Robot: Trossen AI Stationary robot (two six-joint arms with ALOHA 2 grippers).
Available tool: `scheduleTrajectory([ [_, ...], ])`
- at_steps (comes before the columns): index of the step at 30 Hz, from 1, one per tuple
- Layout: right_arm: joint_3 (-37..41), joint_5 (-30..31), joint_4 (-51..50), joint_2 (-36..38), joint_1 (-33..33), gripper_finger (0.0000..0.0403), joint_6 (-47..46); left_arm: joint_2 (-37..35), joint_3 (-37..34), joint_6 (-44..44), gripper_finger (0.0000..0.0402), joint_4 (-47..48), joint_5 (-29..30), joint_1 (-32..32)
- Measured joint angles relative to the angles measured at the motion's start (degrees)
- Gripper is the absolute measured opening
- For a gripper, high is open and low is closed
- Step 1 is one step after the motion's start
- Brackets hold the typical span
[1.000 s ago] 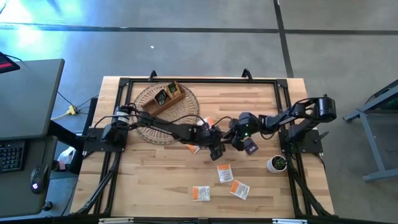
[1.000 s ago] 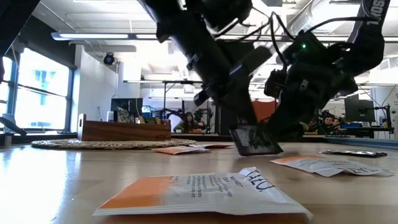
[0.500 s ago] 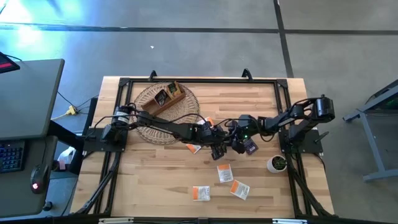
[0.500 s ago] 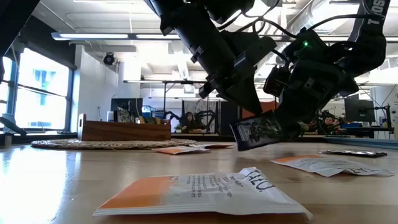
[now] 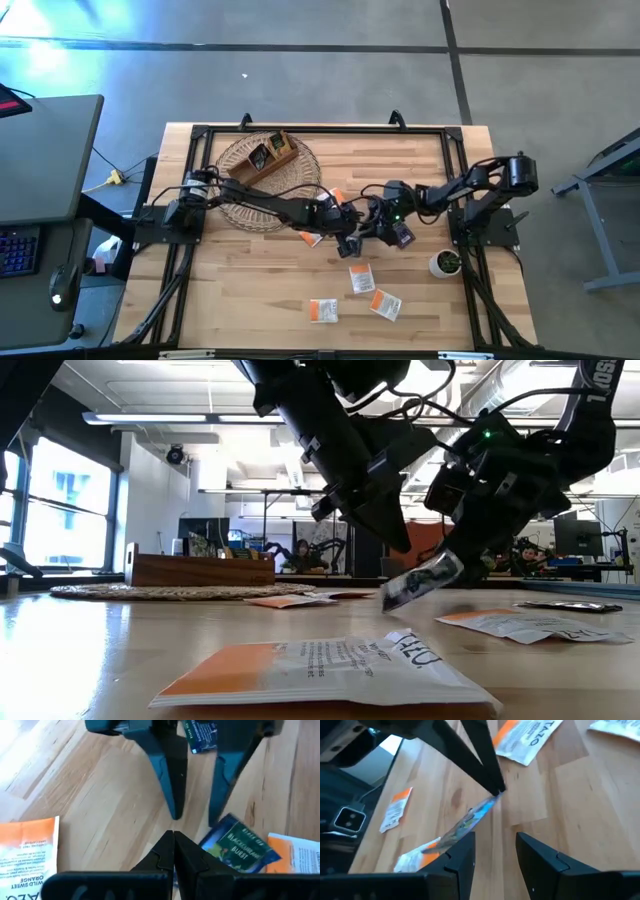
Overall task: Pick & Place Tea
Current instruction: Put the purple tea bag into the middle section of the wooden organizer
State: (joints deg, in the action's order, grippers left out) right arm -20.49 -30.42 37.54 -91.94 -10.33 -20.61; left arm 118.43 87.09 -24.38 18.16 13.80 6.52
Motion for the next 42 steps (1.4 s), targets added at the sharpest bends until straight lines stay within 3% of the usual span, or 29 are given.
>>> scheduleTrajectory([
  [7, -0.02, 3.12, 0.00, 0.01, 0.95, 0.0138, -0.12, 0.00, 0.00, 8.14, 0.0000, -0.47, -2.17, -0.12],
  [12, -0.02, 3.04, -0.02, 0.02, 1.08, 0.0138, -0.72, 0.00, 0.00, 14.39, 0.0007, 0.01, -11.20, -1.79],
  [15, -0.02, 3.02, -0.02, 0.02, 1.10, 0.0138, -1.37, 1.83, 0.12, 17.24, 0.0032, 0.06, -19.59, -3.91],
  [21, -0.02, 0.19, -0.04, 0.04, 1.12, 0.0138, 1.36, 2.60, 0.08, 23.09, 0.0116, -1.13, -28.71, -6.68],
  [26, -0.04, -1.01, -1.04, 0.07, 1.14, 0.0138, 0.22, 2.71, 0.00, 33.47, 0.0190, -1.74, -30.26, -6.02],
  [30, -0.05, -3.54, -2.78, 0.07, 1.46, 0.0138, 0.10, 2.90, 0.00, 36.20, 0.0232, -1.99, -29.24, -5.28],
  [42, -0.03, 0.16, -4.31, 0.11, 8.76, 0.0138, 1.61, 9.94, 0.31, 34.51, 0.0248, -6.09, -26.03, -5.38],
])
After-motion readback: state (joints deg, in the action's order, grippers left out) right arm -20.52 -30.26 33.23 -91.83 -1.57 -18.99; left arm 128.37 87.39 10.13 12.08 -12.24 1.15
